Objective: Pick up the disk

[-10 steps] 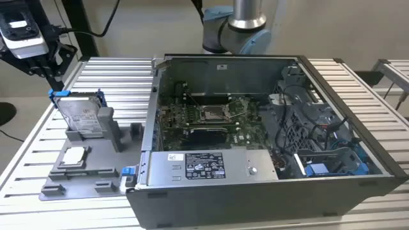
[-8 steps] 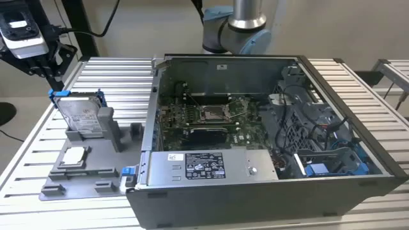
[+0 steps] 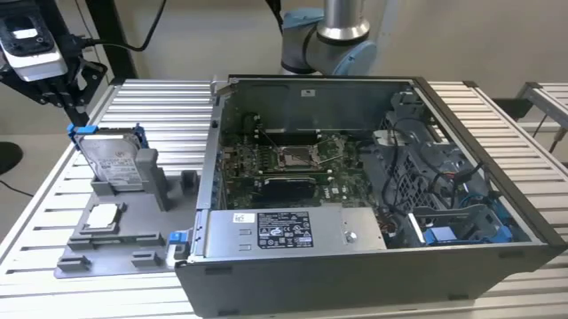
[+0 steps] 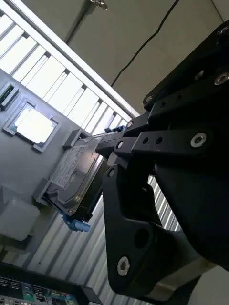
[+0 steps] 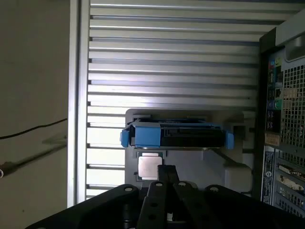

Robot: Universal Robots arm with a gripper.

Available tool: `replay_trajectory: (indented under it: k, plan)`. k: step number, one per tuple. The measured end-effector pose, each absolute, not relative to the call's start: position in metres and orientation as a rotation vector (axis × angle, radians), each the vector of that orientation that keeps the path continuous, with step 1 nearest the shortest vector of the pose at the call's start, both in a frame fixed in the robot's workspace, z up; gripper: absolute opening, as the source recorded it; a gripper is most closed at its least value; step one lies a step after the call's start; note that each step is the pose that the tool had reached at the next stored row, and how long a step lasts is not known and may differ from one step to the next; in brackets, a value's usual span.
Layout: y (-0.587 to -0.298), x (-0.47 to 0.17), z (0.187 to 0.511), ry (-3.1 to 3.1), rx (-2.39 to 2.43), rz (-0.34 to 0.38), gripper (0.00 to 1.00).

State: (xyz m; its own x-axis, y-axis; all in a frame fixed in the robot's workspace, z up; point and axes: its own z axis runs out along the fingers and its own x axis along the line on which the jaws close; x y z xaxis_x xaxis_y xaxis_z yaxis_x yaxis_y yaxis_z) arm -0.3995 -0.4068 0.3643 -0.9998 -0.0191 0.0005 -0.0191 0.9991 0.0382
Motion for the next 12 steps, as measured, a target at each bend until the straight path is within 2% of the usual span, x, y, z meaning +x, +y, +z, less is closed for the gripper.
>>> replay_trajectory:
  k: [12]
  plan:
    - [-0.4067,-0.4010,0.3643,-3.135,0.144,-0.059,0.00]
